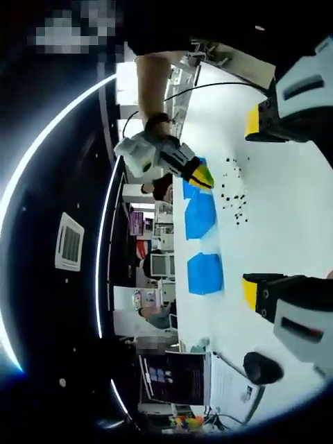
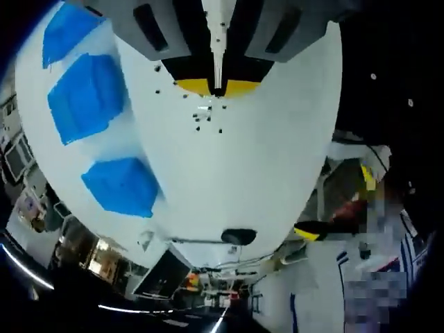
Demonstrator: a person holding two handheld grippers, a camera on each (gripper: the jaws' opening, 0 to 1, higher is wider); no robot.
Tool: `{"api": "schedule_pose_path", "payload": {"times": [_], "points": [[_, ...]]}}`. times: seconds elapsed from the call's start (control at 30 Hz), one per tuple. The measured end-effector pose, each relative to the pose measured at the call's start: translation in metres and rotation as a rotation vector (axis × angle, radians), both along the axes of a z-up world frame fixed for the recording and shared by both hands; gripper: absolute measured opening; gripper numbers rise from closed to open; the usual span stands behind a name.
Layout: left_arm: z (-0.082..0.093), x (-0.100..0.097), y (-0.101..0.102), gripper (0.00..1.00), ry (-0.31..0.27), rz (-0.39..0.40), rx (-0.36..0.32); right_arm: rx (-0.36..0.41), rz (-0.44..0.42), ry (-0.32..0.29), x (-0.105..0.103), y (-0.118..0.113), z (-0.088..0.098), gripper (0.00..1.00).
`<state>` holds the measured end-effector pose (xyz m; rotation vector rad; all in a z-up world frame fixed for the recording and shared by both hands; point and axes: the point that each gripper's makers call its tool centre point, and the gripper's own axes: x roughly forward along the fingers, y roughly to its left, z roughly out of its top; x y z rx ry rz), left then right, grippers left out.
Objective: Pick up the resistors one by one and place each resistor into its matching bin, sorting the parts by color and model until every resistor is separated into the correct bin for its type
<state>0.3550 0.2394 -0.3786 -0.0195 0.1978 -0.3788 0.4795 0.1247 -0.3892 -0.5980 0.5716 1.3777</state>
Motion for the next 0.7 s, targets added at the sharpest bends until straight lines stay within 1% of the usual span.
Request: {"api": "schedule_pose_path", "payload": {"times": [0.07, 0.1, 0.13, 0.2, 0.27, 0.33, 0.43, 0.5, 0.53, 0.57, 0.6, 0.63, 0.7], "points": [[0.004, 0.002, -0.001, 0.78, -0.012, -0.002, -0.004, 0.115, -0.055, -0.013, -0.005, -0.010, 0.022, 0.07], [0.005, 0.003, -0.001, 0.78, -0.014, -0.002, -0.004, 0.145, -0.065, -0.021, -0.008, -0.015, 0.027, 0.07], [0.006, 0.005, -0.001, 0.77, -0.017, 0.001, -0.002, 0.230, -0.084, -0.048, -0.014, -0.022, 0.042, 0.07], [0.008, 0.007, 0.000, 0.77, -0.020, 0.006, 0.003, 0.322, -0.140, -0.059, -0.022, -0.039, 0.055, 0.07], [0.012, 0.009, -0.001, 0.77, -0.028, 0.004, 0.006, 0.437, -0.219, -0.089, -0.027, -0.059, 0.068, 0.07], [0.015, 0.010, -0.003, 0.77, -0.035, 0.001, 0.009, 0.500, -0.268, -0.111, -0.032, -0.075, 0.073, 0.07], [0.019, 0.011, -0.006, 0.77, -0.045, -0.005, 0.022, 0.634, -0.389, -0.154, -0.041, -0.102, 0.080, 0.07], [0.021, 0.011, -0.006, 0.77, -0.048, -0.004, 0.027, 0.707, -0.464, -0.200, -0.049, -0.117, 0.081, 0.07], [0.022, 0.011, -0.006, 0.77, -0.051, -0.004, 0.027, 0.734, -0.486, -0.226, -0.054, -0.122, 0.082, 0.07], [0.023, 0.011, -0.006, 0.77, -0.052, -0.004, 0.027, 0.757, -0.509, -0.266, -0.058, -0.128, 0.083, 0.07], [0.024, 0.011, -0.006, 0.77, -0.052, -0.004, 0.029, 0.767, -0.537, -0.293, -0.061, -0.131, 0.084, 0.07], [0.024, 0.011, -0.006, 0.77, -0.051, -0.003, 0.033, 0.792, -0.557, -0.308, -0.063, -0.135, 0.086, 0.07], [0.025, 0.010, -0.005, 0.77, -0.051, -0.002, 0.037, 0.815, -0.561, -0.300, -0.069, -0.136, 0.089, 0.07]]}}
